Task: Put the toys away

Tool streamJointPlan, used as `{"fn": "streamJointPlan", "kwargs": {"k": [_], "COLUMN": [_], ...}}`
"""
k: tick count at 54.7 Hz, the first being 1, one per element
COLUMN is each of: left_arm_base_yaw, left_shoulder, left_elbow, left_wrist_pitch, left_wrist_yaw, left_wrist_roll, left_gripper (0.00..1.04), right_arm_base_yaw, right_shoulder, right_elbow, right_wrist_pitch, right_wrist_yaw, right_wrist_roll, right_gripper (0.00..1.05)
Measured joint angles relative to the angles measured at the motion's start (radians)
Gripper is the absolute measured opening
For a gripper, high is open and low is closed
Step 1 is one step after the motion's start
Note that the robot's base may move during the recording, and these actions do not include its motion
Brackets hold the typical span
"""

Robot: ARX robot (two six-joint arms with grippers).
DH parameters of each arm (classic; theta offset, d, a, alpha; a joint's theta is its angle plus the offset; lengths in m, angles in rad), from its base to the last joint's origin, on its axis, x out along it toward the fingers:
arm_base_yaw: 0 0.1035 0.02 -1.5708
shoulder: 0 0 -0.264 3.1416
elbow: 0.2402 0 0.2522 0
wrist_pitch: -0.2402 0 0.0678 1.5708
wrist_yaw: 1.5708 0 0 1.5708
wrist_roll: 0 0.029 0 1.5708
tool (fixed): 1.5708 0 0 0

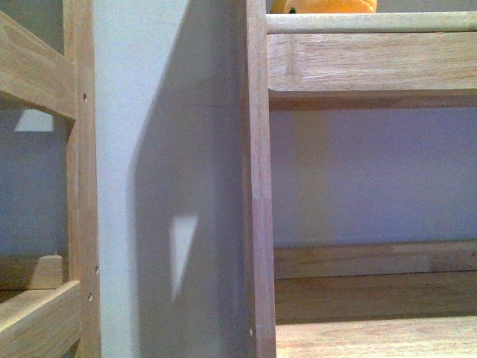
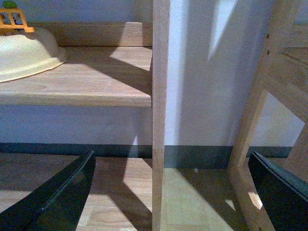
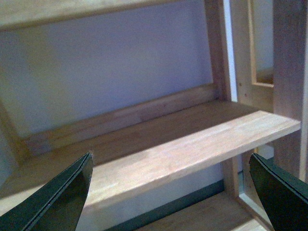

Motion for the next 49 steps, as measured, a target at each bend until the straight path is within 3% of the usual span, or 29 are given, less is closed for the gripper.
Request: {"fn": "streamJointPlan", "kwargs": {"k": [9,13,21,25,31,49], "left_arm_base_yaw": [0.000,0.000,0.000,0.000,0.000,0.000], "left_shoulder": [0.000,0.000,0.000,0.000,0.000,0.000], "left_elbow": [0.000,0.000,0.000,0.000,0.000,0.000], "left_wrist_pitch": [0.000,0.000,0.000,0.000,0.000,0.000], "left_wrist_yaw": [0.000,0.000,0.000,0.000,0.000,0.000], "left_wrist_roll": [0.000,0.000,0.000,0.000,0.000,0.000], "left_gripper": [0.98,0.98,0.98,0.98,0.98,0.98], "right_arm_base_yaw": [-0.066,-0.143,-0.178,-0.219,-0.227,-0.232], "right_shoulder": [-0.097,-0.125,-0.126,-0.142,-0.147,-0.197], "right_elbow": [-0.128,-0.145,-0.149,-0.137,-0.137,-0.172], "right_wrist_pitch": [-0.075,-0.150,-0.164,-0.253,-0.284,-0.283], "right_wrist_yaw": [-0.109,-0.200,-0.220,-0.410,-0.571,-0.584], "right_wrist_roll": [0.039,0.065,0.082,0.021,-0.040,-0.082], "right_gripper": [0.98,0.98,0.98,0.88,0.73,0.26]}}
